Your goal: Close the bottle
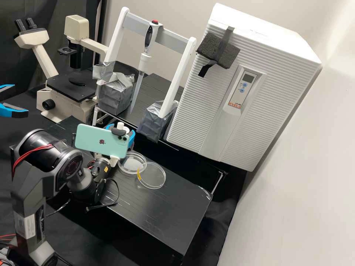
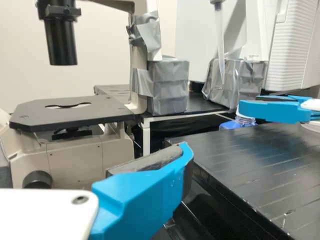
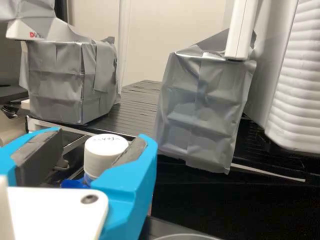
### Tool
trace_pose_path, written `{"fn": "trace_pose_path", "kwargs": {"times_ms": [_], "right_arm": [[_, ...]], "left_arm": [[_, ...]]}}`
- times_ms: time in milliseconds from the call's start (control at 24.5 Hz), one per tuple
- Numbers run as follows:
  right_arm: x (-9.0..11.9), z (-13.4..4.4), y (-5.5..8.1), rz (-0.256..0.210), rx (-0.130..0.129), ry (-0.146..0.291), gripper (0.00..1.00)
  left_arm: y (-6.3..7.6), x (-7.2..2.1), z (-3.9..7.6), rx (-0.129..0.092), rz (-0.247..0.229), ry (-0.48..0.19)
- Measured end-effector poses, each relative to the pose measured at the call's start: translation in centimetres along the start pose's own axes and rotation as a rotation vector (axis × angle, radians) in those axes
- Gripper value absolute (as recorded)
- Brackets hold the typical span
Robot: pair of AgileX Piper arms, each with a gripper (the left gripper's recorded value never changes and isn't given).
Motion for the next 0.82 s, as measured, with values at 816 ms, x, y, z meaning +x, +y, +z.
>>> {"fn": "trace_pose_path", "kwargs": {"times_ms": [816], "right_arm": [[-3.3,-2.5,1.7,0.238,-0.054,-0.087,1.0]], "left_arm": [[0.7,-0.81,-0.5,0.001,0.129,0.152]]}}
